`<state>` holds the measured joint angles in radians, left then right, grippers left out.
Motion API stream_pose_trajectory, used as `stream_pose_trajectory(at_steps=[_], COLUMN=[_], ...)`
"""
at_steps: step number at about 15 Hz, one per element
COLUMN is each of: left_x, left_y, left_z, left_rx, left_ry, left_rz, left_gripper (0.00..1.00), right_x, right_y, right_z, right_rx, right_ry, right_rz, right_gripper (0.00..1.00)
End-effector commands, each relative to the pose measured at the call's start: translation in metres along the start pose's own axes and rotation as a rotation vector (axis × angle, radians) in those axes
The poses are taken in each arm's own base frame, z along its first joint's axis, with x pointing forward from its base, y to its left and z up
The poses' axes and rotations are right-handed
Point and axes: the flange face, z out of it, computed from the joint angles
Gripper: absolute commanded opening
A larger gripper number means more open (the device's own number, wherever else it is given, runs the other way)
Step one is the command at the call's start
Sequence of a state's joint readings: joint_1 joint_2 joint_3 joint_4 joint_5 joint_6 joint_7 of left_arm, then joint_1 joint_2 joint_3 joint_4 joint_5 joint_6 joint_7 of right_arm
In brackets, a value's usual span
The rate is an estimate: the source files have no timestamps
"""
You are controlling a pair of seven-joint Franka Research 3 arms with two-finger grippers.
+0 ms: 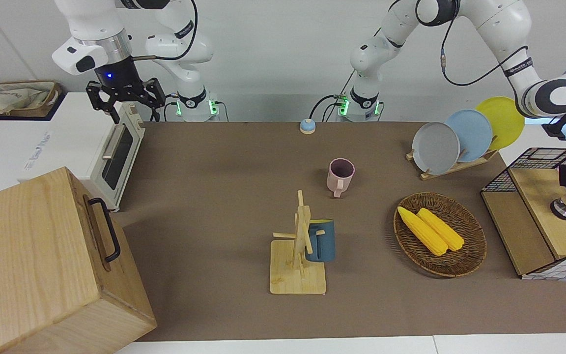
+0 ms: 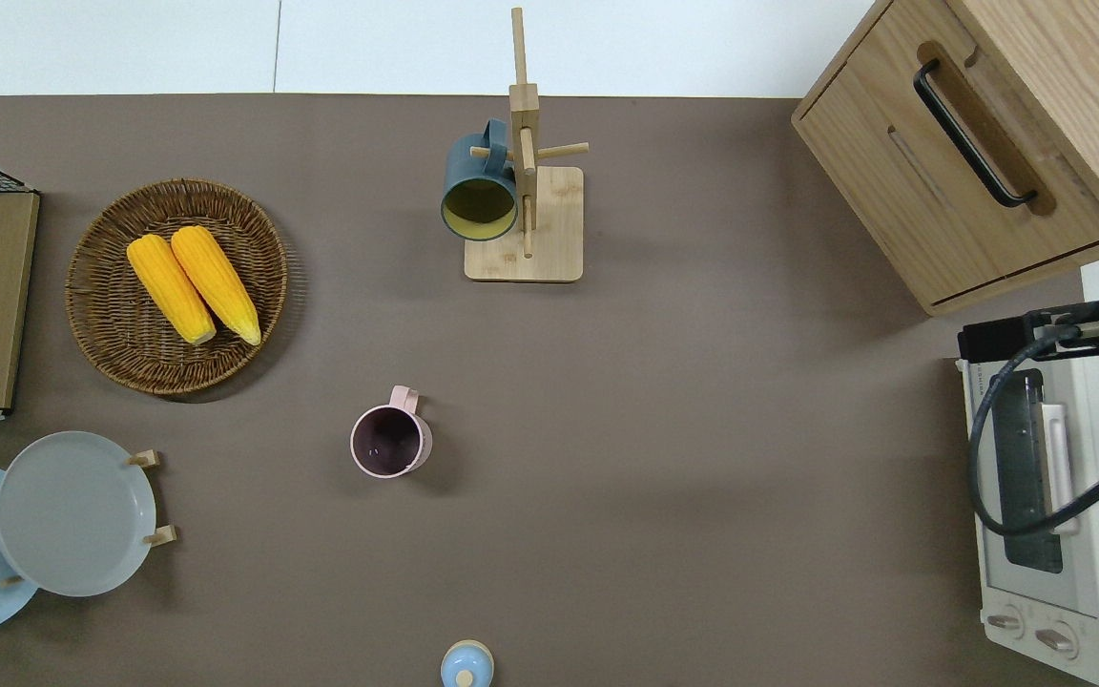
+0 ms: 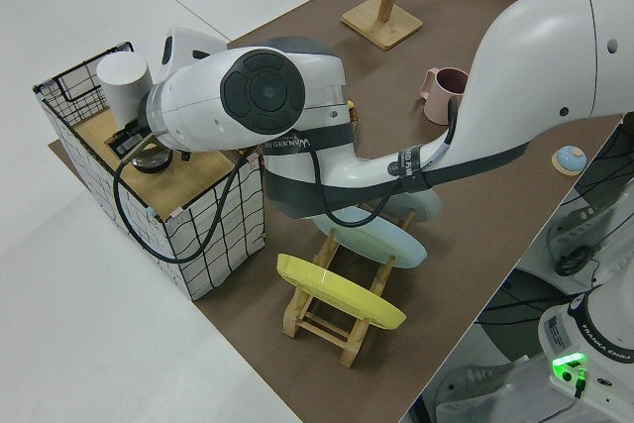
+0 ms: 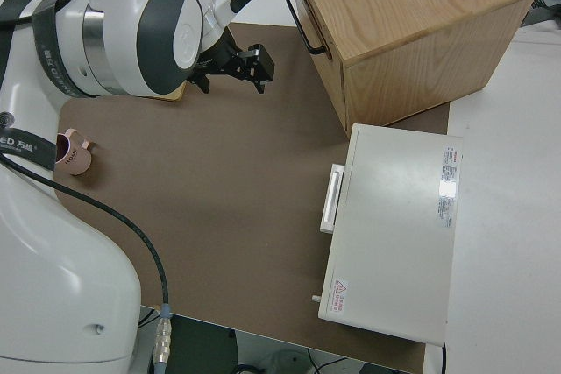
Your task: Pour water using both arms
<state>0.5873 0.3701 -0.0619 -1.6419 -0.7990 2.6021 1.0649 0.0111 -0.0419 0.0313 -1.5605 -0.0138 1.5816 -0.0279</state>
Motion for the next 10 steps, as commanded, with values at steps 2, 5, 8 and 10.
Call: stream_pose_trajectory(at_steps=[2, 5, 8, 10], left_x=[0.005, 0.010, 0.022, 0.037], left_y=[-0.005, -0.001, 0.006, 0.012], left_z=[0.003, -0.001, -0.010, -0.020], left_rx=[0.002, 0.005, 0.038, 0.050], left_ry=[0.018, -0.010, -0.095, -0.157], left_rz=[-0.008, -0.017, -0.005, 0.012], left_gripper=[1.00, 1.00, 1.00, 1.00], right_x=[0.001, 0.001, 0.001, 0.001], right_y=[0.000, 0.000, -0.001, 0.000], right_z=[-0.001, -0.001, -0.001, -0.001], right_rx=[0.015, 0.015, 0.015, 0.015], right_ry=[0.002, 0.002, 0.002, 0.002], right_rz=[-0.018, -0.018, -0.020, -0.018], right_gripper=[0.992, 0.992, 0.994, 0.992])
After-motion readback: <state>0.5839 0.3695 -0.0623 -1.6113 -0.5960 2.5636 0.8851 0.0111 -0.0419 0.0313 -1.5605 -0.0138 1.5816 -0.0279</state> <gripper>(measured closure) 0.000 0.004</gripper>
